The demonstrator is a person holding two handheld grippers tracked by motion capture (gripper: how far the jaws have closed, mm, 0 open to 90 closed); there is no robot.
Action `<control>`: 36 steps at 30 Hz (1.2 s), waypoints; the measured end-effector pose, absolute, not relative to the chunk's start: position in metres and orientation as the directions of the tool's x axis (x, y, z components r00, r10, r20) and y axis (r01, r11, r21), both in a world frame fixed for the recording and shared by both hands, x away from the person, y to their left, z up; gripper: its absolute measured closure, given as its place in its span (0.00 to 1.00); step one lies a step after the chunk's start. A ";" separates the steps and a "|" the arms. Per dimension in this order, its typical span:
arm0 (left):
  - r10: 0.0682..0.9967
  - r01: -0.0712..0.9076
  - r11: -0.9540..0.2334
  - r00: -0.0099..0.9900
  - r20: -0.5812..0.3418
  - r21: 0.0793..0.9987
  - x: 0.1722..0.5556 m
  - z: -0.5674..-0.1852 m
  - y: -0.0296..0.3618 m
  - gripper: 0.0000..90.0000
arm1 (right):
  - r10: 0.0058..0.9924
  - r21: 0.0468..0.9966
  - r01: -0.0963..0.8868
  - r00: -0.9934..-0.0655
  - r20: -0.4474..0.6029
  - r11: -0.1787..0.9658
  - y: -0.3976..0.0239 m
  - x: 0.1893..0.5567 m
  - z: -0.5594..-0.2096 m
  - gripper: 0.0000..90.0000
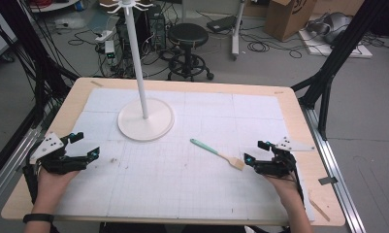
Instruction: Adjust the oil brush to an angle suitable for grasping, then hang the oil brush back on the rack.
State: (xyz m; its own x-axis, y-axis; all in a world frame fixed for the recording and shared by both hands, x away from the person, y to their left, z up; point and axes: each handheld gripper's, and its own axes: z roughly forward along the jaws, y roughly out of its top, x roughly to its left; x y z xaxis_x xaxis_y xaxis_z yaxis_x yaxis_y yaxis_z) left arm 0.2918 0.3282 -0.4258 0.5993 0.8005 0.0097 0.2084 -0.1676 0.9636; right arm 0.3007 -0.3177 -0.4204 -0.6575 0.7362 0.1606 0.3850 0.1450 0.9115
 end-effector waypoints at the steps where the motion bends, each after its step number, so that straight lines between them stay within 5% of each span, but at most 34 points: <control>1: 0.801 0.210 -0.168 0.599 0.009 0.963 0.292 -0.426 0.328 0.17 | 0.741 0.912 0.384 -0.652 0.161 0.140 -0.320 0.300 -0.420 0.17; 36: 0.798 0.222 -0.177 0.603 0.008 0.959 0.291 -0.425 0.328 0.17 | 0.711 0.893 0.394 -0.691 0.132 0.218 -0.301 0.325 -0.414 0.13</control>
State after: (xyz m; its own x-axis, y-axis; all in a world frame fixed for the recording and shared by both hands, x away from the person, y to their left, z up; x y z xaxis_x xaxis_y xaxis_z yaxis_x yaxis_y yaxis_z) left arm 0.2909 0.3275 -0.4255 0.6033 0.7975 0.0080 0.2218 -0.1774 0.9588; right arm 0.3248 -0.3010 -0.4142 -0.6912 0.7106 0.1315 0.3940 0.2180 0.8929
